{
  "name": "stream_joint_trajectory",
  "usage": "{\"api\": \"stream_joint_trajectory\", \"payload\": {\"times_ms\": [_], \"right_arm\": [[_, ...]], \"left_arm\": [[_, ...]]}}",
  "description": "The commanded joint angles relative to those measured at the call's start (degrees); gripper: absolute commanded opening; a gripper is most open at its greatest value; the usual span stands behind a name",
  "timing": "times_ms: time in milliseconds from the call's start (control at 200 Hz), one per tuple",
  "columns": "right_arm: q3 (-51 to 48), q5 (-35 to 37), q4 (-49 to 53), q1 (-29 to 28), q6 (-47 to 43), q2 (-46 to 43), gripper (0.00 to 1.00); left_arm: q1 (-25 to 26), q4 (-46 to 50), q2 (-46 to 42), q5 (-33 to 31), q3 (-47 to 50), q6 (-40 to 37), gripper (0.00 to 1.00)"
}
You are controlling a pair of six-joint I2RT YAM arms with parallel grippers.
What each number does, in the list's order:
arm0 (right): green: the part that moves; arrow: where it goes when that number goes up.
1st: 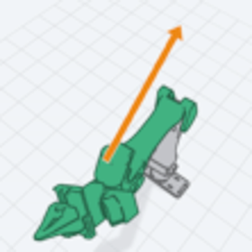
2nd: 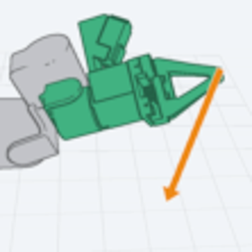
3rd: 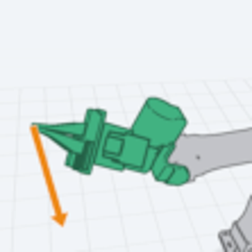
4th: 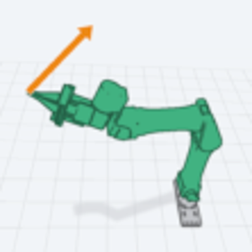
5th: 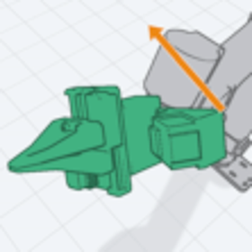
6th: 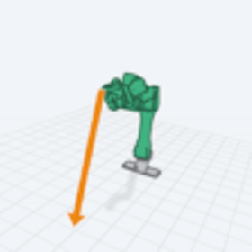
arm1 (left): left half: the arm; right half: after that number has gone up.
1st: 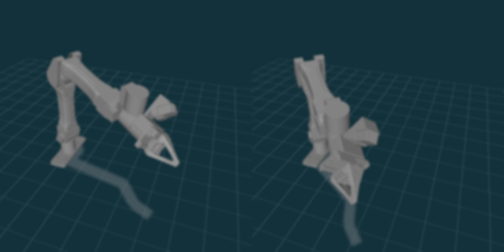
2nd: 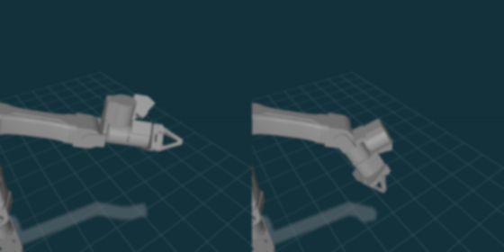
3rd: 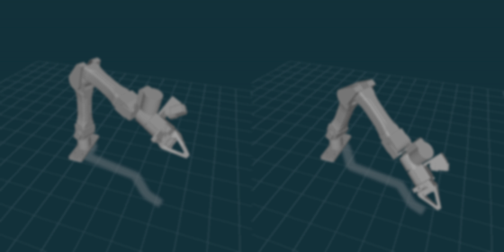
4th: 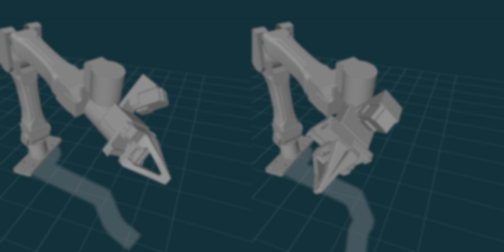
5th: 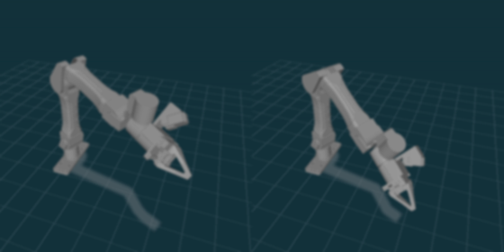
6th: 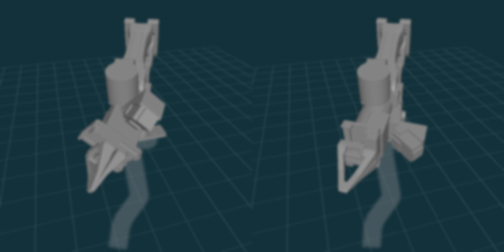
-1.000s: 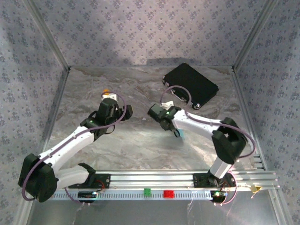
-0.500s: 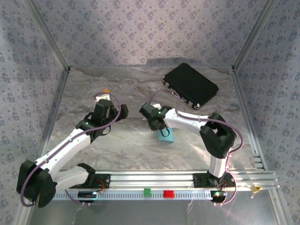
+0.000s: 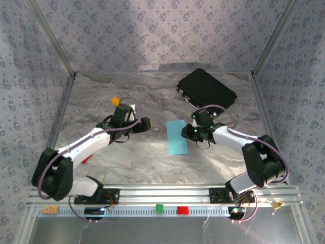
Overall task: Fold a paper plane with a square sheet of paper (pick it up from the middle)
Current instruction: Turn over the paper at the center of the table, then third fold the triangle at the center of the table.
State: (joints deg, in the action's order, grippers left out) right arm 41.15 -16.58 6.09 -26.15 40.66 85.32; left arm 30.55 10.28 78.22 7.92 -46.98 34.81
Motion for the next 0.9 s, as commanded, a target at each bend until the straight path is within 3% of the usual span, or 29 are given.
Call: {"api": "stream_joint_trajectory", "payload": {"times_ms": [0, 420, 894], "right_arm": [[-3.27, -10.10, -7.64, 2.17, 3.88, 0.15, 0.15], [-4.76, -13.75, -12.74, 3.47, 4.94, 6.02, 0.08], [-13.04, -13.59, -20.52, 5.05, 11.84, 8.13, 0.07]], "left_arm": [[1.10, -1.59, 4.51, 7.62, -3.68, 1.43, 0.80], [6.35, -2.66, 19.77, 17.76, -10.85, 5.09, 0.54], [6.84, -6.05, 26.68, 24.07, -12.90, 8.43, 0.48]]}}
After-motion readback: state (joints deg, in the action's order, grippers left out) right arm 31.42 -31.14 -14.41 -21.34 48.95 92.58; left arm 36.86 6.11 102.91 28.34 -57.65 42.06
